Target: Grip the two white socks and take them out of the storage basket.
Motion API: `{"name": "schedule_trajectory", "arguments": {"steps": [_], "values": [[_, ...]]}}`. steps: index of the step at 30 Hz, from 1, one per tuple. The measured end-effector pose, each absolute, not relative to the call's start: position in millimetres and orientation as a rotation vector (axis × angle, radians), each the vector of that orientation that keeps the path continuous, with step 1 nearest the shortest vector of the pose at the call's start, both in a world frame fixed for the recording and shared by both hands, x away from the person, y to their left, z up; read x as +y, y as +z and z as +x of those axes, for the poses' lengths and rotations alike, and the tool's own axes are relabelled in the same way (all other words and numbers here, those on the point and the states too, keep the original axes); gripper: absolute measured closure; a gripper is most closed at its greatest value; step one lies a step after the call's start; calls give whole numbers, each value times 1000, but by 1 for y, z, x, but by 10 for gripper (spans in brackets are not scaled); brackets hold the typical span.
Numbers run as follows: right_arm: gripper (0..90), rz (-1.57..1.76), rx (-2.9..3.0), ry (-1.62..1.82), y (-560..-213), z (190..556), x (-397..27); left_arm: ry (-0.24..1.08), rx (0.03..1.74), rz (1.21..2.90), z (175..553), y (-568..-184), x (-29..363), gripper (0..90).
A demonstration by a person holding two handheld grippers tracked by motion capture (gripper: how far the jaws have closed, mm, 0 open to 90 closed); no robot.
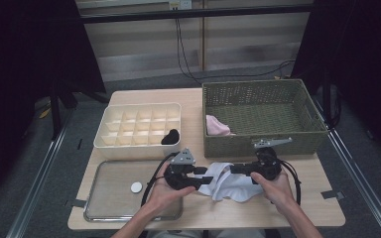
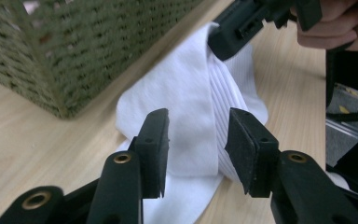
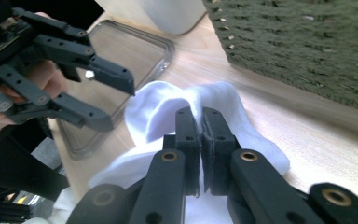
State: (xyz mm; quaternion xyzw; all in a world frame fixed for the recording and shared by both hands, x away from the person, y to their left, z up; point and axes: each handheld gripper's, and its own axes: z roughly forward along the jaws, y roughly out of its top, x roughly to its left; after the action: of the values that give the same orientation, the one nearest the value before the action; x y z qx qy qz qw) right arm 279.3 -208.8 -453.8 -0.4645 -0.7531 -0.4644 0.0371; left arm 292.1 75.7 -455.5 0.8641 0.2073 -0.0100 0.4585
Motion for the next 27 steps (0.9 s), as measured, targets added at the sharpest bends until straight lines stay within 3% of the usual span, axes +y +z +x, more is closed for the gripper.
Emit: {"name": "schedule_trajectory", "arguments": {"steps": [4, 11, 18, 23, 27], "values": [[866, -1435, -2324, -1403, -462, 285, -207, -41, 530, 2144, 294, -464, 77, 570], [859, -1426, -2390, -1312, -479, 290, -196, -65, 541, 2182, 295, -472, 70, 457], [838, -1420, -2427, -1247, -494, 292, -189, -63, 558, 2202, 300, -482, 61, 437], [810, -1424, -2436, -1239, -496, 291, -187, -85, 536, 2201, 300, -485, 55, 496], [738, -1430, -2434, -1259, -492, 290, -190, -98, 536, 2215, 304, -486, 55, 649]]}}
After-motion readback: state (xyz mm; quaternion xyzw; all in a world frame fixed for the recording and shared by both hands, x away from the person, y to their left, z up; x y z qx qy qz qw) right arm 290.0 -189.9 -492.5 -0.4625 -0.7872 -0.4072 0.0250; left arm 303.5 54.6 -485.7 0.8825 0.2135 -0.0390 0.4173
